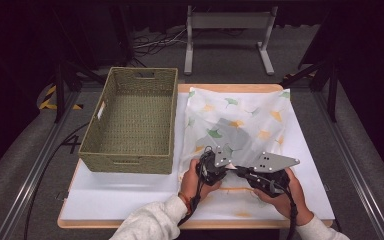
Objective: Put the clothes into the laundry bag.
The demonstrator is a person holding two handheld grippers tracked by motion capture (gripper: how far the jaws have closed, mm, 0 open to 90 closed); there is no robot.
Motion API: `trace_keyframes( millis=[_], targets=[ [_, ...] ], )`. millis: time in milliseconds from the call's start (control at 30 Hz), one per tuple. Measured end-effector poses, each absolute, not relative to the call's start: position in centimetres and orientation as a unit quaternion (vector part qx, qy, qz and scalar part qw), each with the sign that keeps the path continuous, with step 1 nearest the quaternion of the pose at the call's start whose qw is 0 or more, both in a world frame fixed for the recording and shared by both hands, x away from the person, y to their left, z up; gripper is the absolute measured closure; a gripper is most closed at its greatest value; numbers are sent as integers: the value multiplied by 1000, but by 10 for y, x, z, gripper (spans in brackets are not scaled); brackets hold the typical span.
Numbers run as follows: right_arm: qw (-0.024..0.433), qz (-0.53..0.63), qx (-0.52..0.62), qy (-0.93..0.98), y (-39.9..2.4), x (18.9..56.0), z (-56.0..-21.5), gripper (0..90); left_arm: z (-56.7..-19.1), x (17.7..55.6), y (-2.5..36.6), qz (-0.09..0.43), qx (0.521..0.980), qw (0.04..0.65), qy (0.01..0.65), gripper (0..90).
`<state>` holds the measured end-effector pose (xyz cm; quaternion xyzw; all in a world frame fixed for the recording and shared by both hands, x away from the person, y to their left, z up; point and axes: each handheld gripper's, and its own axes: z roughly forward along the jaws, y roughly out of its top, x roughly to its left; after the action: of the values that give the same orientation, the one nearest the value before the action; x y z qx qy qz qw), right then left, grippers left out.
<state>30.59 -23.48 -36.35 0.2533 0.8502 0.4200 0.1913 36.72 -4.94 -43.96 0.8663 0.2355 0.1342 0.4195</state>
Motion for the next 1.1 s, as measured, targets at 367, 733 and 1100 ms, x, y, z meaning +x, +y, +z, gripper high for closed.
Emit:
trace_keyframes(
  millis=[367,733,1100],
  targets=[
    [191,427,255,846,-234,305,-361,890,-442,365,-20,164,880,371,246,887],
    [185,421,245,853,-227,303,-364,890,-447,386,-34,203,875,327,293,898],
    [183,421,250,853,-230,305,-366,890,-442,386,-24,173,867,361,295,898]
  ],
)
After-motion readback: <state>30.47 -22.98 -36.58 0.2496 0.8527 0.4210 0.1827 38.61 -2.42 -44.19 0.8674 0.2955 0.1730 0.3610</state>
